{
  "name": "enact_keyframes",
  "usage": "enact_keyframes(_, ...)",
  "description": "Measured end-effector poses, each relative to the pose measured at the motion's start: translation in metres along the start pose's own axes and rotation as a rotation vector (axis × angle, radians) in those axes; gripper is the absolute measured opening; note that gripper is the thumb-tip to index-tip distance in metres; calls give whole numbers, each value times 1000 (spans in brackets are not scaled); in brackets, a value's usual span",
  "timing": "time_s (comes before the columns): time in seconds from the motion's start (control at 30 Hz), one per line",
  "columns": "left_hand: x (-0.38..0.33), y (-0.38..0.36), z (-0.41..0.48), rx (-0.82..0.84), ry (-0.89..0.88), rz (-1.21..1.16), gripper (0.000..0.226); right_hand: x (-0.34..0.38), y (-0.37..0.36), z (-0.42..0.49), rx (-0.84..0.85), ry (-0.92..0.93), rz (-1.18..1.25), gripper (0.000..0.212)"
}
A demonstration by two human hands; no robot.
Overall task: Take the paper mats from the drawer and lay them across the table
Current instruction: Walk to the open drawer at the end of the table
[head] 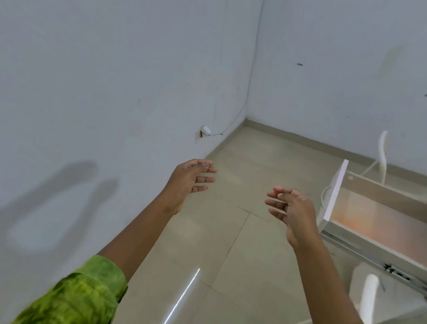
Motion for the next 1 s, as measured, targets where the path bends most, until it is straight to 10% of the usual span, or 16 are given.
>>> enact_keyframes(1.0, 78, -364, 419, 954, 238, 223, 19, 0, 204, 258, -933, -115, 271, 23)
Point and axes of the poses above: each hand's wrist, its own z-axis towards the middle knuckle, its own y-axis out of the back of the hand, x = y × z, the point moved 9 cm from there along z, towards the middle knuckle, and after that the axes turned 5 degrees about x, right-handed, at the moved point
